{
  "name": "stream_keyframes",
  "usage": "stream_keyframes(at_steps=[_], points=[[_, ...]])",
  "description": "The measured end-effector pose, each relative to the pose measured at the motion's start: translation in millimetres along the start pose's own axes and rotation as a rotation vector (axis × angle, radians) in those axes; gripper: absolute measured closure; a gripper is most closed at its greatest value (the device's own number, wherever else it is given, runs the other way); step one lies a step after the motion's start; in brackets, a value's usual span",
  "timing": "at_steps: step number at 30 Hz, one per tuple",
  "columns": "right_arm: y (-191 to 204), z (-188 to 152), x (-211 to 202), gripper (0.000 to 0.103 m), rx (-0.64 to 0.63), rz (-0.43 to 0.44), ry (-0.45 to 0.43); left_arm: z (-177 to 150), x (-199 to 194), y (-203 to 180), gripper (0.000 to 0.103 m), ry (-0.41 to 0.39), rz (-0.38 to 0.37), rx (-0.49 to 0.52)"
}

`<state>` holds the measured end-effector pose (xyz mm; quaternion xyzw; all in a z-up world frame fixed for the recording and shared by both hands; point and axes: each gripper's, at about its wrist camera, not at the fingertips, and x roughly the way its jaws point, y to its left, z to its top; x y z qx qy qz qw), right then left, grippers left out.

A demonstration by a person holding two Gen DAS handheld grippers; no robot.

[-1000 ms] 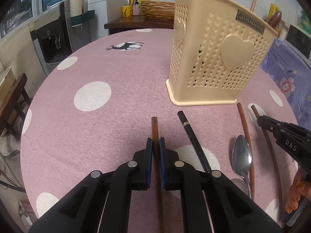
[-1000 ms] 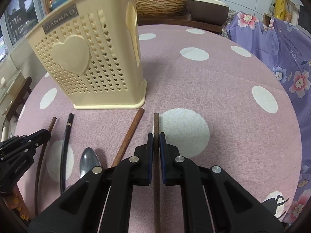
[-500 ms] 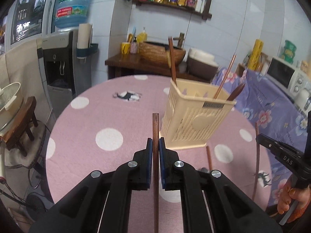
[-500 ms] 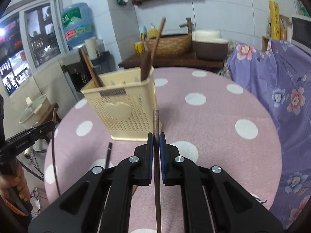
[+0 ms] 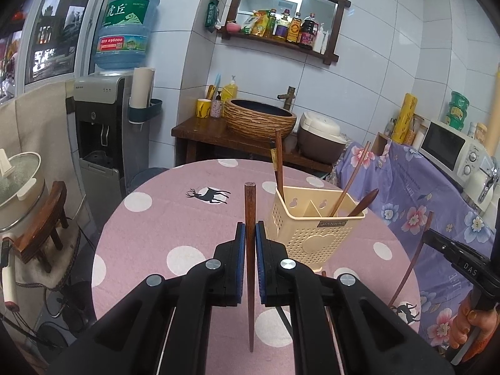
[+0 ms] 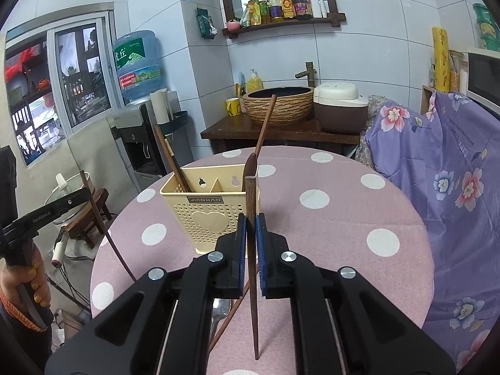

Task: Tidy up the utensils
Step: 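Insert both wooden chopsticks into the cream holder and open both grippers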

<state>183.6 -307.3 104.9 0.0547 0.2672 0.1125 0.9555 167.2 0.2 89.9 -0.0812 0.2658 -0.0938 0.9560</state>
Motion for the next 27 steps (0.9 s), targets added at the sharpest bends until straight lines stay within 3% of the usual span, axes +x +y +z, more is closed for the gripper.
stream_keyframes(at_steps=[17, 22, 27], points=[[11.9, 26.9, -14.5, 0.096, -0.017, 0.043, -0.041, 30.3, -7.2, -9.0, 0.095, -0.039, -0.034, 0.021], [24.5, 60.0, -24.1, 0.096, -0.041, 0.087, -0.056, 60.8, -16.0, -20.8, 0.095, -0.069, -0.071, 0.032], [42.0, 114.2, -38.3, 0.096, -0.069, 0.085, -0.132, 112.9, -25.6, -40.2, 0.095, -0.133, -0.094, 0.036]])
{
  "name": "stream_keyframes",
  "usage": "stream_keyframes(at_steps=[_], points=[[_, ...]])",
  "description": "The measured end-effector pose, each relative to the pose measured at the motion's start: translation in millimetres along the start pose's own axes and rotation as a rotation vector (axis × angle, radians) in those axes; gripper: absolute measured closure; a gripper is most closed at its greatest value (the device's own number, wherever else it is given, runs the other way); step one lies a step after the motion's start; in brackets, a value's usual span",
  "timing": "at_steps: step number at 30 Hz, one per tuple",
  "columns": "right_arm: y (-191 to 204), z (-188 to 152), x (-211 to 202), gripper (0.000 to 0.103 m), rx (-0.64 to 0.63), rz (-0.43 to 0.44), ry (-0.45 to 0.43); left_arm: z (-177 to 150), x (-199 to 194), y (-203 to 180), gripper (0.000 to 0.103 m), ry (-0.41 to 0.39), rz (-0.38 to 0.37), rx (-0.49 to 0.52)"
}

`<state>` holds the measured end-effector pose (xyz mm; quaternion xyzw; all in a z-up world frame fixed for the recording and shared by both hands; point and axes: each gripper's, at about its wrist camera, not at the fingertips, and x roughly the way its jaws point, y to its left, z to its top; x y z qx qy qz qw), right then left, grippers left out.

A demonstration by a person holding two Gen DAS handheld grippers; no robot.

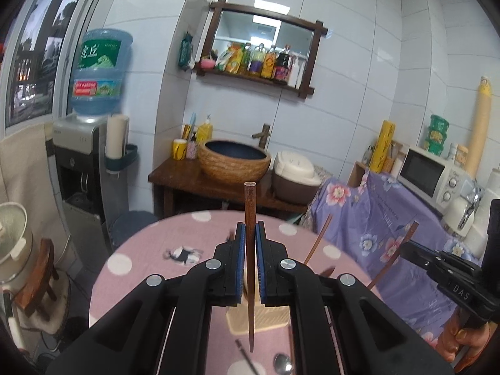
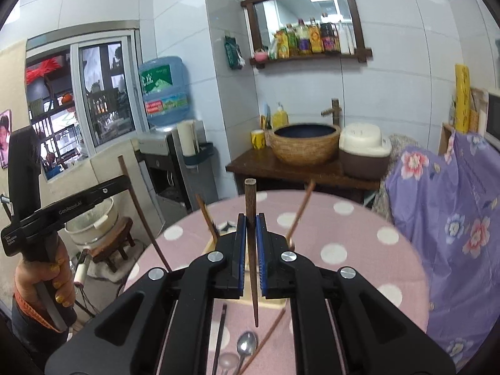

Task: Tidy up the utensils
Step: 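Insert both wooden chopsticks into the cream holder and open both grippers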

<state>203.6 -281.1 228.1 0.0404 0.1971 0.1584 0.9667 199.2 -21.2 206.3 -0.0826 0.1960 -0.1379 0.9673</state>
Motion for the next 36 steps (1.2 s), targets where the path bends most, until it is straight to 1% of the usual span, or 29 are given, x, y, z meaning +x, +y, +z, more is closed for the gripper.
stream_keyframes(at_steps=[3, 5, 7, 9, 12, 16, 18, 22, 26, 30, 32, 33, 35, 36], points=[[5.9, 35.2, 2.1, 0.096, -0.004, -0.019, -0.051, 25.3, 4.3, -11.0, 0.095, -0.036, -0.002, -0.007], [7.7, 49.4, 8.1, 0.096, -0.013, -0.046, -0.072, 39.9, 10.0, -18.5, 0.095, -0.064, 0.008, -0.006], [8.5, 56.0, 17.9, 0.096, -0.010, -0.066, -0.086, 47.7, 18.8, -24.2, 0.095, -0.087, 0.031, 0.000], [8.4, 52.0, 32.7, 0.096, -0.009, -0.081, -0.082, 45.6, 29.0, -28.4, 0.095, -0.097, 0.053, 0.009], [4.4, 33.4, 56.6, 0.096, -0.003, -0.103, -0.055, 27.4, 50.4, -29.6, 0.095, -0.070, 0.075, 0.018], [-1.0, -3.6, 87.4, 0.096, 0.007, -0.114, 0.013, -13.5, 77.2, -21.8, 0.095, -0.006, 0.095, 0.016], [-2.0, -18.5, 98.6, 0.096, 0.006, -0.115, 0.041, -31.4, 86.6, -16.8, 0.095, 0.029, 0.092, 0.008], [-3.7, -35.6, 112.4, 0.096, 0.016, -0.113, 0.074, -55.2, 101.2, -8.5, 0.095, 0.084, 0.103, -0.002], [-4.4, -45.7, 118.8, 0.096, 0.013, -0.125, 0.086, -71.0, 112.5, -1.9, 0.095, 0.127, 0.104, -0.014], [-5.3, -49.9, 115.7, 0.095, 0.002, -0.141, 0.060, -73.9, 109.4, -0.2, 0.095, 0.123, 0.095, -0.016], [-4.3, -49.8, 110.7, 0.095, -0.007, -0.132, 0.043, -74.1, 105.7, -2.1, 0.095, 0.127, 0.085, -0.008], [-3.8, -50.5, 107.1, 0.092, -0.008, -0.127, 0.035, -74.1, 102.7, -2.8, 0.095, 0.123, 0.082, -0.003], [-1.6, -52.0, 97.4, 0.071, -0.013, -0.135, 0.013, -75.4, 92.9, -4.9, 0.090, 0.108, 0.076, 0.012], [-0.4, -53.1, 90.7, 0.050, -0.016, -0.145, -0.010, -77.0, 85.0, -5.1, 0.080, 0.098, 0.071, 0.018]])
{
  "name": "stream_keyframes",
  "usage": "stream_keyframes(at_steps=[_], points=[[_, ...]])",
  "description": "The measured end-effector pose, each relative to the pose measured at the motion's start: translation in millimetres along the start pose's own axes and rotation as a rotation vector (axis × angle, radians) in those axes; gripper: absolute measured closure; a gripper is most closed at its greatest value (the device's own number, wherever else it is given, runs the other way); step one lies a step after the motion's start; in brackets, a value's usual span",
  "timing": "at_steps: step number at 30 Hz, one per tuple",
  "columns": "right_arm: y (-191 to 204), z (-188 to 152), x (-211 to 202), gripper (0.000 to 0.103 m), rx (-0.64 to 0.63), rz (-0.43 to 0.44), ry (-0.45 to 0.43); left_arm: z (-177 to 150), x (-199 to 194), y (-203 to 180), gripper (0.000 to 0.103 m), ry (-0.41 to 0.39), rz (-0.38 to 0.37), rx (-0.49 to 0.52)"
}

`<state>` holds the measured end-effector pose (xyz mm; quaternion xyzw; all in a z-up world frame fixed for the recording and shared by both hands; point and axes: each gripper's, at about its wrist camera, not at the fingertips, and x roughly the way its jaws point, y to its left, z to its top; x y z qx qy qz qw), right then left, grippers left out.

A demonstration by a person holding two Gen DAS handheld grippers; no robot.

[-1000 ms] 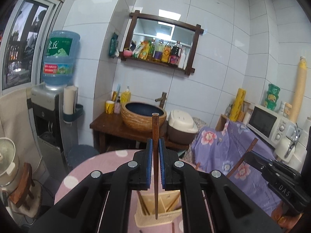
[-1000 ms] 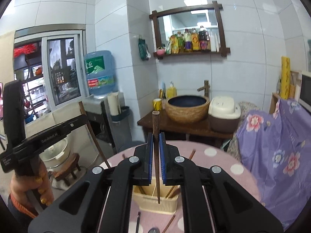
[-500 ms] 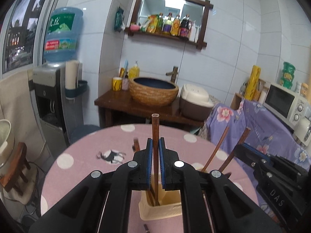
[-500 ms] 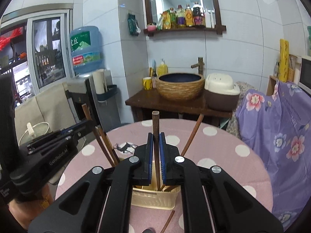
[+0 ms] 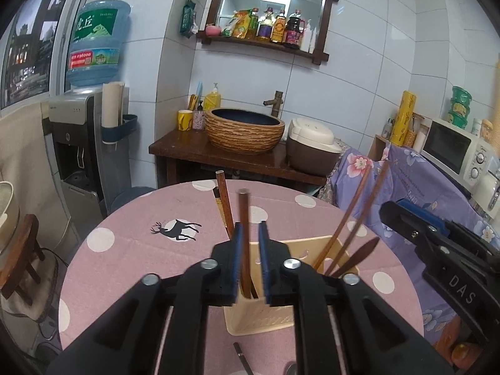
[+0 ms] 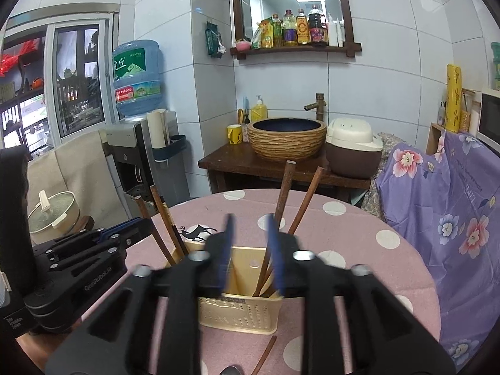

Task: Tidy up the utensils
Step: 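Insert both wooden chopsticks into the cream holder and open both grippers, then move both open grippers back down over the remaining utensils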

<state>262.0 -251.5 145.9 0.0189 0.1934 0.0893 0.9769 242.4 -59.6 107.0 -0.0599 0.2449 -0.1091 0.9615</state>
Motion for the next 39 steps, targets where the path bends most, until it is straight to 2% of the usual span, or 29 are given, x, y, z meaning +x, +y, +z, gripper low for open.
stream_keyframes(at_steps=[1, 3, 7, 10, 13, 16, 21, 28, 39], points=[[0.9, -1.7, -7.7, 0.046, -0.007, -0.012, -0.024, -3.2, -5.8, -0.2, 0.065, -0.010, -0.002, 0.003], [3.9, -6.7, -21.0, 0.045, -0.029, -0.026, -0.043, -12.9, -22.5, 1.2, 0.049, -0.037, 0.008, 0.009], [9.3, -29.4, -42.1, 0.039, -0.060, -0.045, -0.033, -38.4, -39.7, 4.6, 0.033, -0.029, 0.023, 0.029], [13.8, -51.8, -51.9, 0.029, -0.094, -0.081, -0.025, -62.4, -44.7, 11.5, 0.030, 0.003, 0.043, 0.030], [14.6, -76.9, -55.3, 0.029, -0.111, -0.114, 0.011, -87.2, -44.3, 20.8, 0.027, 0.044, 0.081, 0.020], [10.6, -102.5, -51.0, 0.029, -0.084, -0.092, 0.084, -112.3, -39.1, 32.0, 0.027, 0.110, 0.093, -0.008], [4.4, -146.4, -39.6, 0.029, -0.044, -0.104, 0.188, -146.5, -32.7, 48.7, 0.027, 0.184, 0.116, -0.051], [-7.4, -191.2, -29.8, 0.029, 0.029, -0.105, 0.303, -168.6, -33.7, 56.5, 0.027, 0.234, 0.121, -0.069], [1.0, -222.0, -25.5, 0.029, 0.044, -0.097, 0.408, -188.7, -32.8, 54.5, 0.027, 0.277, 0.116, -0.075]])
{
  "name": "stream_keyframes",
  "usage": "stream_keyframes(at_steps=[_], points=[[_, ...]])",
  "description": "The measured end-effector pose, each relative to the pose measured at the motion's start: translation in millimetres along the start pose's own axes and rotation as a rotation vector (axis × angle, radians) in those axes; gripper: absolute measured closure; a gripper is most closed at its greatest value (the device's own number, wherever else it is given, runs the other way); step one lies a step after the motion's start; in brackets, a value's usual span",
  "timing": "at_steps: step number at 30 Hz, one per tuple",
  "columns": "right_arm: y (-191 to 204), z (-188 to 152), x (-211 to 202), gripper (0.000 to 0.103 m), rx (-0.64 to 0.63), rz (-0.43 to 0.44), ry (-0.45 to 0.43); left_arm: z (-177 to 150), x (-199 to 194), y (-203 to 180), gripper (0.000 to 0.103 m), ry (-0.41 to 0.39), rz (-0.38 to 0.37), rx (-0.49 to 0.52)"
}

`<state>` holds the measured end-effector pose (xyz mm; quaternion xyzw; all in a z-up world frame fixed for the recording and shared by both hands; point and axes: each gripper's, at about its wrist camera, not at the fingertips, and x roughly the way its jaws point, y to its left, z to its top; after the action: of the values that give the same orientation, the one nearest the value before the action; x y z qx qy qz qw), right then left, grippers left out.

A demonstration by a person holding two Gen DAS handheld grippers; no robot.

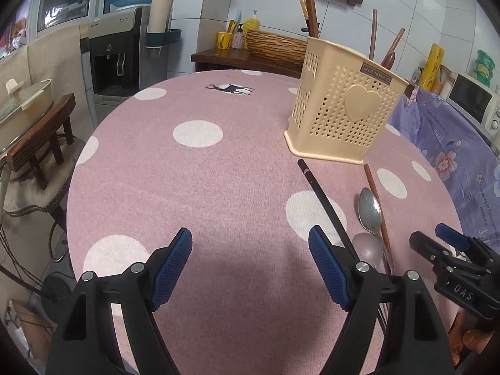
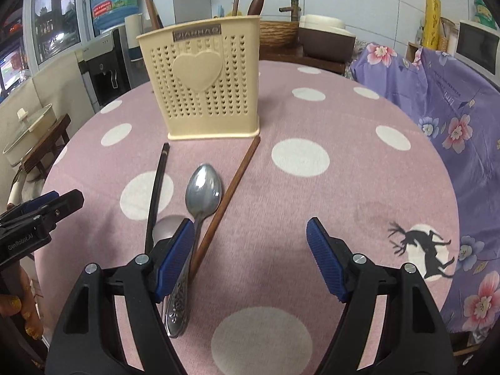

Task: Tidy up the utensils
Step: 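Move both open grippers back down over the remaining utensils, then grasp a wooden chopstick with the right gripper while the left gripper grasps the black chopstick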

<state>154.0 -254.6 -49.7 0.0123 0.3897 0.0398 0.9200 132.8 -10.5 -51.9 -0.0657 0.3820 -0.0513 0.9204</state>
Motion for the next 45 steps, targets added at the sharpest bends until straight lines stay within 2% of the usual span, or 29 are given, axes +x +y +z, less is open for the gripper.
stream_keyframes(at_steps=[10, 16, 23, 28, 32, 34, 39, 41, 43, 44, 45], points=[[6.3, -3.3, 14.3, 0.029, -0.003, -0.050, 0.061, -5.8, 3.1, -8.6, 0.027, 0.021, -0.010, 0.020], [8.6, 1.9, 29.5, 0.029, 0.011, -0.040, 0.108, -6.7, 4.6, -11.0, 0.027, 0.027, -0.012, 0.026], [16.9, 1.7, 33.5, 0.029, -0.038, -0.074, 0.137, -8.5, 8.4, -15.3, 0.027, 0.041, -0.014, 0.034], [-4.7, -1.0, 25.0, 0.029, -0.054, -0.090, 0.165, -9.2, 10.5, -20.8, 0.027, 0.051, -0.022, 0.047], [-30.1, -5.4, 19.9, 0.029, -0.016, -0.085, 0.184, -8.6, 14.4, -25.5, 0.027, 0.062, -0.029, 0.054], [-38.3, -6.6, 20.2, 0.029, 0.019, -0.054, 0.186, -6.6, 16.6, -28.9, 0.027, 0.065, -0.036, 0.058], [-34.8, -0.7, 27.1, 0.030, 0.018, -0.062, 0.164, 2.6, 23.3, -40.8, 0.027, 0.064, -0.039, 0.090], [-34.3, 4.3, 30.7, 0.035, 0.014, -0.058, 0.157, 7.1, 27.8, -44.6, 0.028, 0.068, -0.033, 0.107], [-33.6, 11.7, 35.9, 0.051, -0.001, -0.050, 0.152, 11.6, 32.5, -46.4, 0.029, 0.076, -0.031, 0.117], [-33.7, 14.9, 38.2, 0.055, -0.002, -0.044, 0.150, 13.8, 34.5, -46.5, 0.029, 0.079, -0.030, 0.118], [-34.4, 18.5, 40.7, 0.068, -0.002, -0.037, 0.148, 15.8, 35.7, -46.4, 0.029, 0.081, -0.029, 0.117]])
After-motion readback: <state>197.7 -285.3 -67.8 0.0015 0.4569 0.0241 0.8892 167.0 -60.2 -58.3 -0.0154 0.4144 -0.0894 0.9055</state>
